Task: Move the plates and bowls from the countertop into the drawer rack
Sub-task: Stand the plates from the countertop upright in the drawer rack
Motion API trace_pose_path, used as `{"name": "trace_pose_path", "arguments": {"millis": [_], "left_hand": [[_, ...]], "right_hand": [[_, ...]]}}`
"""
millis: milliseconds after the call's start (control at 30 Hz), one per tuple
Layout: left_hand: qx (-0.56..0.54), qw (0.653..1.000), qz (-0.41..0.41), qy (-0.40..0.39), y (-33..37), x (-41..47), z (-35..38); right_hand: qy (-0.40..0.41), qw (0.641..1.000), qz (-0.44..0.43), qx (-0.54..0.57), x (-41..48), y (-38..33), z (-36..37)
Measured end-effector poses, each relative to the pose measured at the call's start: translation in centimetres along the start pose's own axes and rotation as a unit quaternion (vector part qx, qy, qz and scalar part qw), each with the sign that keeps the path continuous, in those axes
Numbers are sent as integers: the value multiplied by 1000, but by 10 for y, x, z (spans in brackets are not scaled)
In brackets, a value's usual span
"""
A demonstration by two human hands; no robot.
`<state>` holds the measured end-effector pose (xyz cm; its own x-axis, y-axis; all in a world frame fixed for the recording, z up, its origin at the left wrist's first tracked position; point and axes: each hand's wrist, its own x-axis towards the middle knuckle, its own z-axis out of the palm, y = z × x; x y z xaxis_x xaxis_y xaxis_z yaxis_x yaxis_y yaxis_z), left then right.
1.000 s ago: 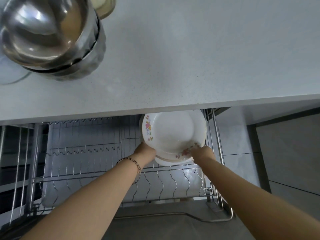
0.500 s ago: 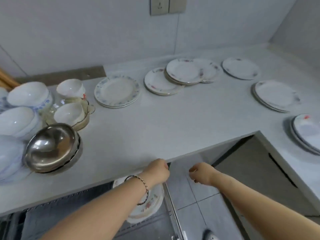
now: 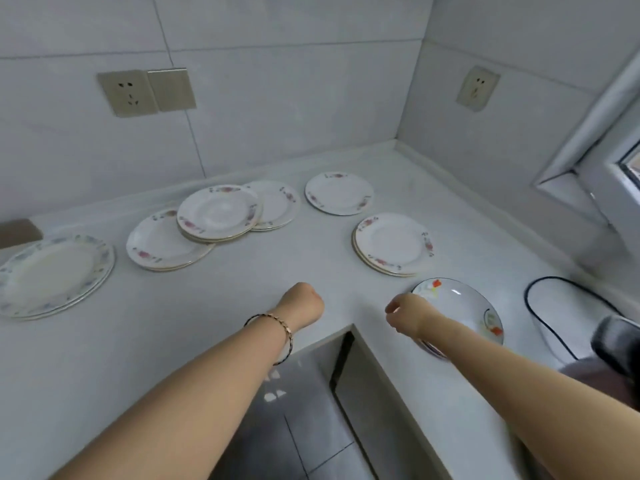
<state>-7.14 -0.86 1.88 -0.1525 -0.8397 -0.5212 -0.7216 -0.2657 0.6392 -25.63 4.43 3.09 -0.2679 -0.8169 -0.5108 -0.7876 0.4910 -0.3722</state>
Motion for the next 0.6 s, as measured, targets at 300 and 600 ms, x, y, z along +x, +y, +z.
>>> {"name": "trace_pose_path", "arguments": {"millis": [300,600], "left_hand": [[43,997,26,-64,68,70,60],[13,996,-32,-79,113,208,68]], "right_hand": [[-6,998,56,11,72,59,-39],[81,968,183,149,200,71,-79]]}}
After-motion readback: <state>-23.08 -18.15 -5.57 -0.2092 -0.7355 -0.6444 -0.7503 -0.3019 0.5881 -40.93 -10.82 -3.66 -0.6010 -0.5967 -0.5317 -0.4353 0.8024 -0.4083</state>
